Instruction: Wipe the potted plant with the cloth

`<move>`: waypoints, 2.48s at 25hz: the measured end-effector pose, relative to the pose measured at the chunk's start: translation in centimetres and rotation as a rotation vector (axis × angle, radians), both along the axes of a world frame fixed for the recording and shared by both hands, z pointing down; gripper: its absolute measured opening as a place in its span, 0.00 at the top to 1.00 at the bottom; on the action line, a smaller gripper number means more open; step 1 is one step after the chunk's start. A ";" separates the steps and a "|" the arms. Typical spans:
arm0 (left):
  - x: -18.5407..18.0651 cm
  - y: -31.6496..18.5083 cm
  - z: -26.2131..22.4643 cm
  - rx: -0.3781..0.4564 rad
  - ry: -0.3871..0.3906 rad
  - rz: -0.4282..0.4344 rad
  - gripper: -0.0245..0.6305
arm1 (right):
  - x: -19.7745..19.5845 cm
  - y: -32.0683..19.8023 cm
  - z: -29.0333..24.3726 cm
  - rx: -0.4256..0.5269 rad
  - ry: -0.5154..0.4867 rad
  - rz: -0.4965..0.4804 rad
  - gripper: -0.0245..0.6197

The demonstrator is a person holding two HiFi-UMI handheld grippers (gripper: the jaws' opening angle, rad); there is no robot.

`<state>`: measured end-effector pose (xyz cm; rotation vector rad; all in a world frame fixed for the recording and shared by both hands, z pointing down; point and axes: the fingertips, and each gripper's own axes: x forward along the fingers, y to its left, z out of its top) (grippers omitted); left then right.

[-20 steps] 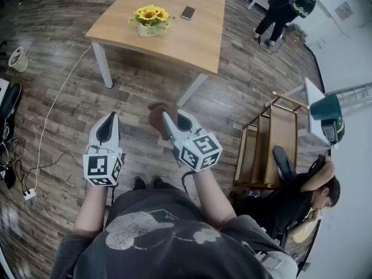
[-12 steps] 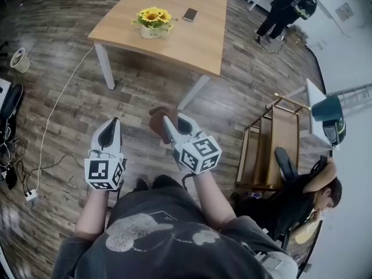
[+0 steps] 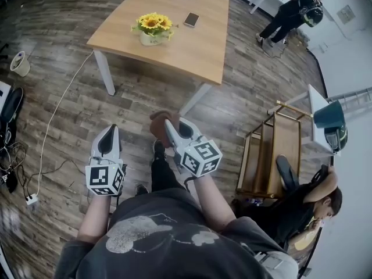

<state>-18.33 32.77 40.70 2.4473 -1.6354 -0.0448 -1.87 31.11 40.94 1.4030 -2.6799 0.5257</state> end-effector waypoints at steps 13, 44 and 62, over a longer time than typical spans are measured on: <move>3.0 -14.4 0.5 -0.006 -0.041 -0.047 0.93 | 4.2 -16.9 1.5 -0.032 -0.053 -0.025 0.90; 9.6 -34.3 2.5 -0.049 -0.125 -0.036 0.72 | 10.7 -35.8 4.6 -0.140 -0.072 -0.070 0.90; 9.4 -45.3 13.2 -0.183 -0.318 0.208 0.35 | 10.0 -45.0 13.9 -0.391 0.070 -0.011 0.89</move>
